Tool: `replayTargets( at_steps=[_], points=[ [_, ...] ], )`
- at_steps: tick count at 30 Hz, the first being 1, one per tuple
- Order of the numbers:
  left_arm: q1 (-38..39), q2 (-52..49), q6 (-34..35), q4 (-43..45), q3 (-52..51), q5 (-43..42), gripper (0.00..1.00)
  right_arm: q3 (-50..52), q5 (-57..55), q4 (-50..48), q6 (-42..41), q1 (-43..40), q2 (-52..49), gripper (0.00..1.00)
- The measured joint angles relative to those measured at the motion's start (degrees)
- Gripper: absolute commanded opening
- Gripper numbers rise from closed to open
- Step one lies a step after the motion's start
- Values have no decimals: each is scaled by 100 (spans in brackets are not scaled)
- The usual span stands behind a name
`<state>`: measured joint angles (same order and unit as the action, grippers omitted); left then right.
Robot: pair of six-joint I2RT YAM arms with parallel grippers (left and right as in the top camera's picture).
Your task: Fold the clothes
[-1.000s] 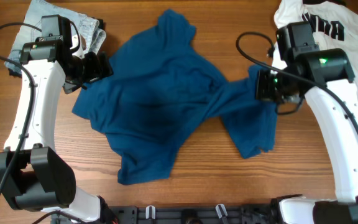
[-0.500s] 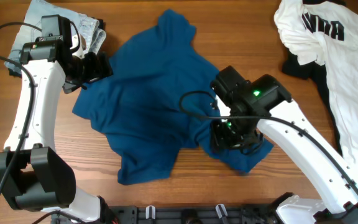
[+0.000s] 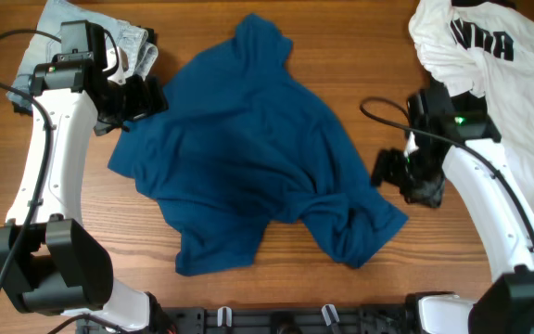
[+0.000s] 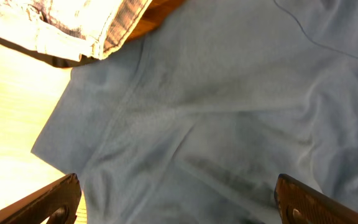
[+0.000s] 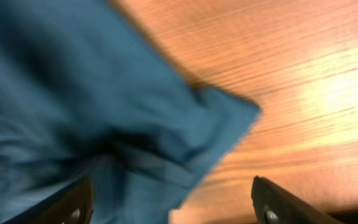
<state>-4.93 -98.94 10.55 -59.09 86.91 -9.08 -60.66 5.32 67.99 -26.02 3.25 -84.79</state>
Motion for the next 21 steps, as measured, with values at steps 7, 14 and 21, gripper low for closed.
replayTargets(
  at_steps=[7, 14, 21],
  points=[
    [0, -2, 0, 17, 0, 4, 100, 1281, -118, -1244, -767, -131, -4, 62],
    [0, -2, 0, 17, 0, 7, 100, 1860, -584, -2107, -1281, -131, -107, 62],
    [0, -2, 0, 20, 0, 9, 100, 1604, -76, -2485, -1150, -138, -752, 4]
  ],
)
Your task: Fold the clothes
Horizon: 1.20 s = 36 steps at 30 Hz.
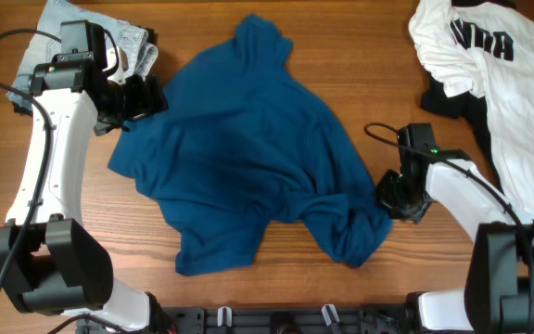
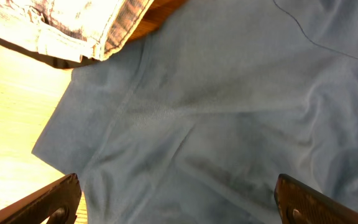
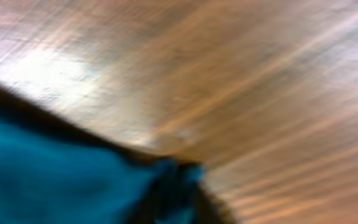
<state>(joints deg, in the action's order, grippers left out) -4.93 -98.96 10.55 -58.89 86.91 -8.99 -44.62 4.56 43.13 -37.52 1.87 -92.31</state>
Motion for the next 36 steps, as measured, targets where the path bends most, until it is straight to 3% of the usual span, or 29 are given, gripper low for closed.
replayTargets(
  at_steps=[7, 12, 15, 16, 18, 19, 23, 27, 29, 30, 36],
  points=[
    [0, 0, 0, 46, 0, -4, 100, -570, 15, -238, 382, -153, -297, 4],
    [0, 0, 0, 90, 0, 0, 100, -2986, -122, -706, 1075, -455, -442, 4],
    [0, 0, 0, 96, 0, 0, 100, -3493, -201, -1176, 1342, -501, -446, 4],
    [0, -4, 0, 87, 0, 4, 100, -3576, -227, -1307, 1392, -503, -459, 8],
    [0, -4, 0, 85, 0, 2, 100, -3644, -299, -1456, 1537, -505, -586, 60],
    [0, -4, 0, 85, 0, 2, 100, -3650, -341, -1541, 1563, -507, -719, 100],
    [0, -57, 0, 85, 0, 13, 100, -3637, -444, -1429, 1812, -551, -1362, 100],
    [0, -59, 0, 94, 0, 15, 100, -3823, -269, -111, 1950, -557, -1224, 99],
    [0, -61, 0, 92, 0, 13, 100, -3851, -160, 302, 2061, -555, -1047, 72],
    [0, -61, 0, 101, 0, 13, 100, -3860, -136, 343, 2149, -555, -1016, 65],
    [0, -61, 0, 107, 0, 13, 100, -3779, -68, 271, 2892, -302, -1445, 64]
  ],
)
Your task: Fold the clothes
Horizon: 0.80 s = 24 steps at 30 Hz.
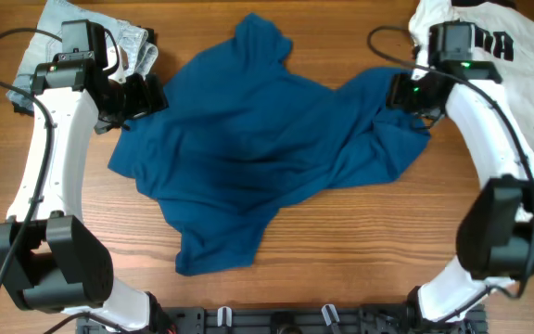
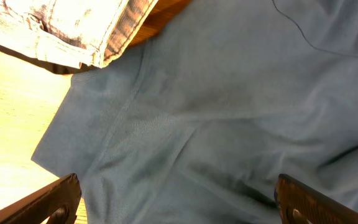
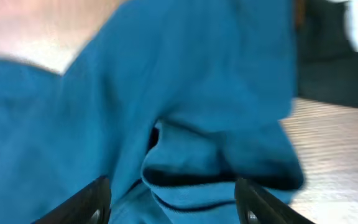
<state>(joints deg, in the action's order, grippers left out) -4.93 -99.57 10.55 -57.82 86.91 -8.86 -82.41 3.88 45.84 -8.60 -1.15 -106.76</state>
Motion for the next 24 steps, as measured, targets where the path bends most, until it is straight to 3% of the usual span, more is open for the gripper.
replayTargets(
  at_steps=[5, 7, 8, 11, 12, 15, 19, 24],
  points=[
    [0, -2, 0, 0, 0, 0, 100, 66, 7, 90, 586, 286, -603, 65],
    [0, -2, 0, 0, 0, 2, 100, 70, -37, 105, 734, 400, -741, 60],
    [0, -2, 0, 0, 0, 0, 100, 70, -83, 109, 761, 420, -765, 55],
    [0, -2, 0, 0, 0, 2, 100, 70, -361, 109, 866, 404, -796, 10],
    [0, -2, 0, 0, 0, 0, 100, 70, -457, 114, 881, 367, -804, 4],
    [0, -2, 0, 2, 0, 0, 100, 59, -595, 365, 717, 282, -807, 4],
    [0, -2, 0, -2, 0, 0, 100, -223, -697, 1593, 33, 144, -680, 4],
    [0, -2, 0, -101, 0, 0, 100, -472, -693, 2667, -925, 22, 546, 4]
  ],
)
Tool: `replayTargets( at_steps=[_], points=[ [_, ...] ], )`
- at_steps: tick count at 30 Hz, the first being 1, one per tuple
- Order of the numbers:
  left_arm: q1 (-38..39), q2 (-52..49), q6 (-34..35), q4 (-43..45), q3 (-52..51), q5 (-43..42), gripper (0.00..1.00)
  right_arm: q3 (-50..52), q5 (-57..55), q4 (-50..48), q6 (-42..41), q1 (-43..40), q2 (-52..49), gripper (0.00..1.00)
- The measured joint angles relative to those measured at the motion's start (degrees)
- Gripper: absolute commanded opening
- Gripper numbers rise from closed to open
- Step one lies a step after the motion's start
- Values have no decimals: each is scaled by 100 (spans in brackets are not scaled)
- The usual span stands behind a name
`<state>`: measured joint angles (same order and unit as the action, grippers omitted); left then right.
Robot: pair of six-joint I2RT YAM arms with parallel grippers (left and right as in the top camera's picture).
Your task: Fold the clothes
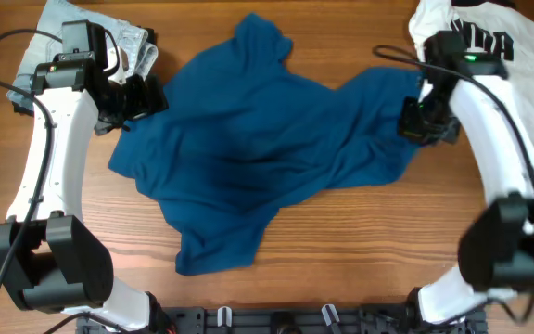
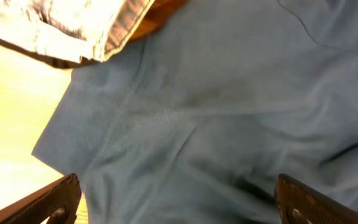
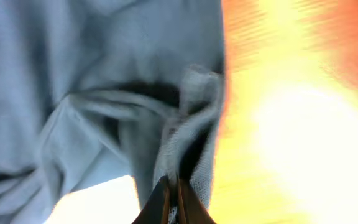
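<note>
A dark blue T-shirt (image 1: 248, 139) lies crumpled across the middle of the wooden table (image 1: 341, 269), with one part drawn out to the right. My right gripper (image 1: 422, 123) is at that right edge, shut on a bunched fold of the shirt (image 3: 191, 118); the fabric is pinched between the closed tips of the right gripper (image 3: 173, 200). My left gripper (image 1: 140, 97) hangs over the shirt's left sleeve area and is open. In its wrist view the left gripper (image 2: 179, 208) has its fingers (image 2: 55, 200) wide apart, with flat blue cloth (image 2: 216, 112) beneath them.
Folded light denim (image 1: 91, 37) lies at the back left, just behind my left gripper, and shows as denim (image 2: 73, 25) in the wrist view too. A white jersey with black lettering (image 1: 499, 51) is heaped at the back right, beside my right arm.
My right gripper, still holding the shirt's fold, has shifted a little toward the front and right. The drawn-out part of the shirt lies slightly lower. The left gripper has not moved.
My right gripper was open beside the shirt's bunched front-right corner, then down at that corner. Later it held the corner far back on the right, with the shirt pulled out that way. It holds it now slightly nearer. The left gripper stayed open over the left sleeve.
</note>
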<state>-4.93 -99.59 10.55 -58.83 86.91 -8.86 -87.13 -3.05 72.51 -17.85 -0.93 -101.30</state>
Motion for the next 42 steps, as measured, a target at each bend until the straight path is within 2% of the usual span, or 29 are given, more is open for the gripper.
replayTargets(
  at_steps=[3, 7, 11, 14, 15, 16, 18, 21, 26, 28, 35, 42],
  points=[
    [0, 0, 0, -234, 0, 0, 100, -35, 2, 542, -319, -179, 629, 4],
    [0, 0, -2, -691, 0, 2, 100, 417, 0, 828, -492, -664, 682, 4],
    [0, 0, -20, -1145, 0, 0, 100, 1152, 133, 610, -413, -901, 667, 14],
    [17, 0, -20, -1237, 0, -2, 100, 1530, 610, 168, -107, -905, 667, 33],
    [33, 0, -20, -1237, 0, 0, 100, 1561, 743, 28, -70, -905, 667, 44],
    [70, 0, -20, -1235, 0, 0, 100, 1576, 986, -297, 55, -905, 667, 60],
    [164, 0, -20, -1241, 0, -2, 100, 1576, 1572, -844, 350, -898, 667, 67],
    [245, 0, -22, -1244, 0, -2, 100, 1578, 2378, -1309, 911, -802, 667, 69],
    [382, -2, -37, -1423, 0, -20, 98, 1578, 2444, -1331, 1130, -575, 684, 71],
    [496, -2, -72, -1611, 0, -46, 100, 1582, 2354, -1360, 1132, -605, 811, 74],
    [1637, -2, -149, -2181, 0, -83, 100, 1582, 1943, -1235, 1012, -634, 2369, 76],
    [2653, -7, 94, -2238, 0, 22, 100, 1582, 1818, -1027, 1021, -634, 2522, 76]
  ],
)
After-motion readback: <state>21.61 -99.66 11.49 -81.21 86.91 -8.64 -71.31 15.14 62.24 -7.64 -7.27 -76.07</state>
